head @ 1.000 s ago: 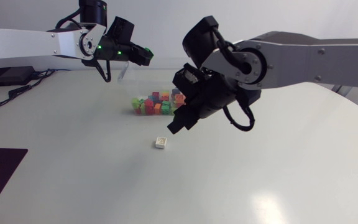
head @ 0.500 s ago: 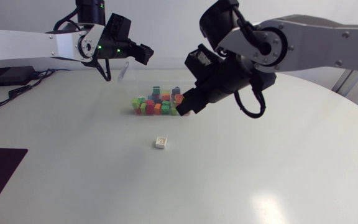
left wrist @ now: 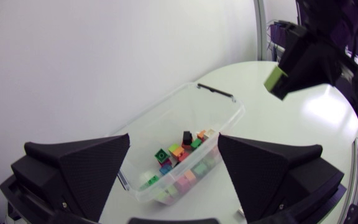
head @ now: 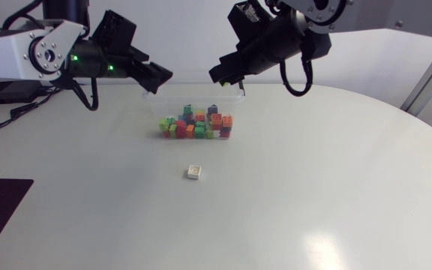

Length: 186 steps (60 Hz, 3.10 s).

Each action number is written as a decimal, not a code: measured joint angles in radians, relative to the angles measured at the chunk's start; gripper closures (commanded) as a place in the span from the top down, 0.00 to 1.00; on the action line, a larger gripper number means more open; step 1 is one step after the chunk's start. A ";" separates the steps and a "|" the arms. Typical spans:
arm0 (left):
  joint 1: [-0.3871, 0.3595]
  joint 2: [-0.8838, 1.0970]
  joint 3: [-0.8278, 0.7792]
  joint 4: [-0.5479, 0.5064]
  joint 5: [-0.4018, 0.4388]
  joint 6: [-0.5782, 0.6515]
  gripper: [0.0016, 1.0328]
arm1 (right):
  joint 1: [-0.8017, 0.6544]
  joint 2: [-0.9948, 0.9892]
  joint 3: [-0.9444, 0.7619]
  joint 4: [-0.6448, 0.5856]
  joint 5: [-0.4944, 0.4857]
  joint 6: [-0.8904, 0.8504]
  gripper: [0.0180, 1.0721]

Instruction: Place the duplo bricks in the container

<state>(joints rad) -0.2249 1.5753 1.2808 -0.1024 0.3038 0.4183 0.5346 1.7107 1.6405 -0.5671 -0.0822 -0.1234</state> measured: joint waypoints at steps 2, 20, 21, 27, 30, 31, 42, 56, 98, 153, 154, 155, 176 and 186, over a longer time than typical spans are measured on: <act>0.002 0.000 -0.020 -0.006 0.005 0.016 0.96 | 0.000 0.016 0.014 0.006 0.000 0.004 0.23; 0.011 -0.016 -0.138 -0.028 0.079 0.136 0.96 | 0.000 0.143 0.142 0.033 0.000 0.011 0.23; 0.011 -0.017 -0.142 -0.028 0.081 0.140 0.96 | 0.000 0.147 0.146 0.037 0.000 0.011 0.23; 0.011 -0.018 -0.163 -0.028 0.089 0.170 0.95 | 0.000 0.176 0.169 0.048 0.000 0.011 0.23; 0.011 -0.018 -0.172 -0.028 0.095 0.185 0.95 | 0.000 0.189 0.179 0.056 0.000 0.011 0.23; 0.011 -0.018 -0.175 -0.029 0.100 0.189 0.95 | 0.000 0.194 0.182 0.061 0.000 0.011 0.23; 0.011 -0.018 -0.189 -0.040 0.116 0.239 0.95 | 0.000 0.246 0.238 0.082 0.000 0.011 0.23; 0.006 -0.018 -0.216 -0.058 0.130 0.296 0.95 | 0.000 0.315 0.301 0.116 0.000 0.011 0.23; 0.006 0.012 -0.273 -0.061 0.134 0.379 0.95 | -0.037 0.464 0.399 0.250 0.000 0.011 0.24; -0.060 0.103 -0.291 -0.117 0.137 0.505 0.94 | -0.015 0.418 0.387 0.231 0.045 -0.013 0.96; -0.063 0.109 -0.288 -0.123 0.137 0.512 0.94 | -0.016 0.400 0.368 0.232 0.045 -0.013 0.96; -0.066 0.114 -0.285 -0.130 0.137 0.520 0.94 | -0.018 0.386 0.352 0.234 0.045 -0.013 0.96; -0.100 0.232 -0.127 -0.301 0.142 0.669 0.94 | -0.021 0.085 -0.023 0.286 0.042 -0.047 0.96; -0.113 0.300 -0.026 -0.399 0.141 0.739 0.94 | -0.021 -0.029 -0.178 0.288 0.041 -0.075 0.96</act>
<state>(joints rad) -0.3378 1.8755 1.2545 -0.5018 0.4450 1.1576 0.5140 1.6817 1.4628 -0.2787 -0.0410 -0.1986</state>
